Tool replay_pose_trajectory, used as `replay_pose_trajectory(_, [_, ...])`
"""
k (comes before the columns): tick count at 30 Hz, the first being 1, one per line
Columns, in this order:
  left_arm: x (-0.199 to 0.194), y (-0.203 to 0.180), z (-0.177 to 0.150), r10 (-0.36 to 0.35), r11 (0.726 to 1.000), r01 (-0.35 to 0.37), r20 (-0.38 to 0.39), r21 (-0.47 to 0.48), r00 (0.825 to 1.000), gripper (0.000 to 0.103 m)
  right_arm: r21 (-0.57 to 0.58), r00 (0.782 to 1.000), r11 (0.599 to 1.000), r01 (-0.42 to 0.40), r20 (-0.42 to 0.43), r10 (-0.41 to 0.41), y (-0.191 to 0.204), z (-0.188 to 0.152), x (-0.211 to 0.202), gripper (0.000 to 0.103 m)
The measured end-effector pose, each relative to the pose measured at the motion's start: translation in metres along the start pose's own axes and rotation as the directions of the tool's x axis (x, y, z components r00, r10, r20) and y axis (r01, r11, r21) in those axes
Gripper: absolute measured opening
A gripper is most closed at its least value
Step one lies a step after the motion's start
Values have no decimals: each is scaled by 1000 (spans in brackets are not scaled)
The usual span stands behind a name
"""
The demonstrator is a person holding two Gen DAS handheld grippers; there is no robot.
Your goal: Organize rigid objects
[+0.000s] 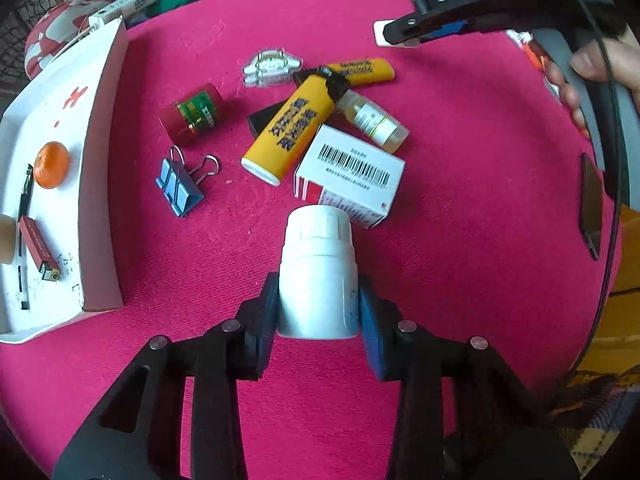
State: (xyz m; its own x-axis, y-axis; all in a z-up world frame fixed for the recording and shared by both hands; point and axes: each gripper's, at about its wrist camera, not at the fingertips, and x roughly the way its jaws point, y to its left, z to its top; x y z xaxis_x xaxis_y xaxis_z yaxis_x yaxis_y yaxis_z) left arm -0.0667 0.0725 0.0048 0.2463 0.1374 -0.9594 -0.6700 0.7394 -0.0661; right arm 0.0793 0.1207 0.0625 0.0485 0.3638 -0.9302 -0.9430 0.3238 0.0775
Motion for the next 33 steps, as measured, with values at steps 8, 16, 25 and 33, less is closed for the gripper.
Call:
replay_pose_trajectory(8, [-45,8,0,-62,996,69,111,-53,992,36,105,978,986,-128,176,108,-12,-17,-74,26])
replay_pose_trajectory(16, [-114,19,17,-50,996,69,290,-56,956,36,111,908,956,-272,357,217,10,-20,-144,26])
replay_pose_trajectory(25, [-211,58,35,37,993,26,512,-114,858,36,13,786,941,-338,554,274,36,-13,-233,26])
replay_pose_trajectory(33, [-265,85,30,137,987,-53,632,-149,763,36,-27,714,934,-358,637,292,52,-11,-270,26])
